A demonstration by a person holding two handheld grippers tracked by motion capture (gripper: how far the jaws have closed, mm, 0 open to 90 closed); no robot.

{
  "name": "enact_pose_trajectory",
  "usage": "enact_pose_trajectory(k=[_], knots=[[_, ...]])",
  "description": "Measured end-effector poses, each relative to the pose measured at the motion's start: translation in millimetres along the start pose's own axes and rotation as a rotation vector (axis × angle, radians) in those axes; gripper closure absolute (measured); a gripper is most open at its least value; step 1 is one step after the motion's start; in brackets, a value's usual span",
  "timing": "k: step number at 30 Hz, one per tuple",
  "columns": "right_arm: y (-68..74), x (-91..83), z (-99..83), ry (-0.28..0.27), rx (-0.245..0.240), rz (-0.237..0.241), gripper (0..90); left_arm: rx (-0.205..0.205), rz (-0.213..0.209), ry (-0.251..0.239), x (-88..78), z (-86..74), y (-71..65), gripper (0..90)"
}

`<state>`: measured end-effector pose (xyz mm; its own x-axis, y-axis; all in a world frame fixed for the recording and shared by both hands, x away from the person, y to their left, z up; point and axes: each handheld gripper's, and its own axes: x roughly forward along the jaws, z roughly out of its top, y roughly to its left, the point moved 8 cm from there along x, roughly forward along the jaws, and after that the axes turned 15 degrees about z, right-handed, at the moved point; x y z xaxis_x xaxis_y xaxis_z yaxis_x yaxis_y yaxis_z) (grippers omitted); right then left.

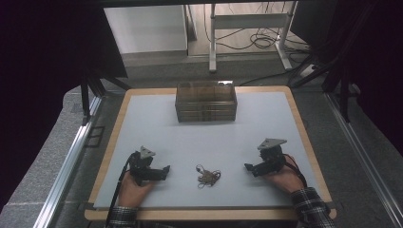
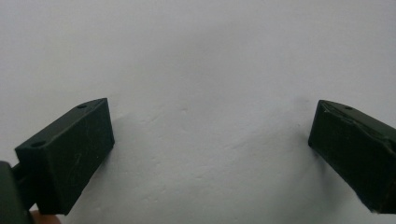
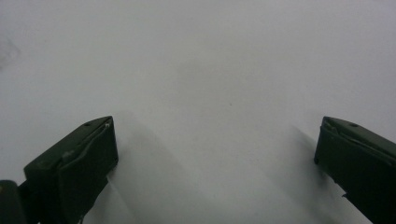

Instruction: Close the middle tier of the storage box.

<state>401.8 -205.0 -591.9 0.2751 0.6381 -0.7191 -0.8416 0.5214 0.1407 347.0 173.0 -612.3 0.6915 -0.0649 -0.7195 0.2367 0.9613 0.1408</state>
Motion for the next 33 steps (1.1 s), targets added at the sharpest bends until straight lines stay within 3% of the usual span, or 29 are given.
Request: enact_pose_trajectory(k=[16,25,33], knots=[[-0.6,0.1,0.7,-0.001,-0.01,0.014,0.0,-0.001,0.0,0.0,0.0,0.0,0.0,0.6],[1.7,-0.6,3.0,0.031,-0.005,0.008,1.0,-0.001,0.0,0.0,0.0,0.0,0.0,0.6],[4.5,-2.7,8.9,0.024,-0.028,0.001,2.0,-0.001,0.0,-0.001,-0.1,0.0,0.0,0.6]])
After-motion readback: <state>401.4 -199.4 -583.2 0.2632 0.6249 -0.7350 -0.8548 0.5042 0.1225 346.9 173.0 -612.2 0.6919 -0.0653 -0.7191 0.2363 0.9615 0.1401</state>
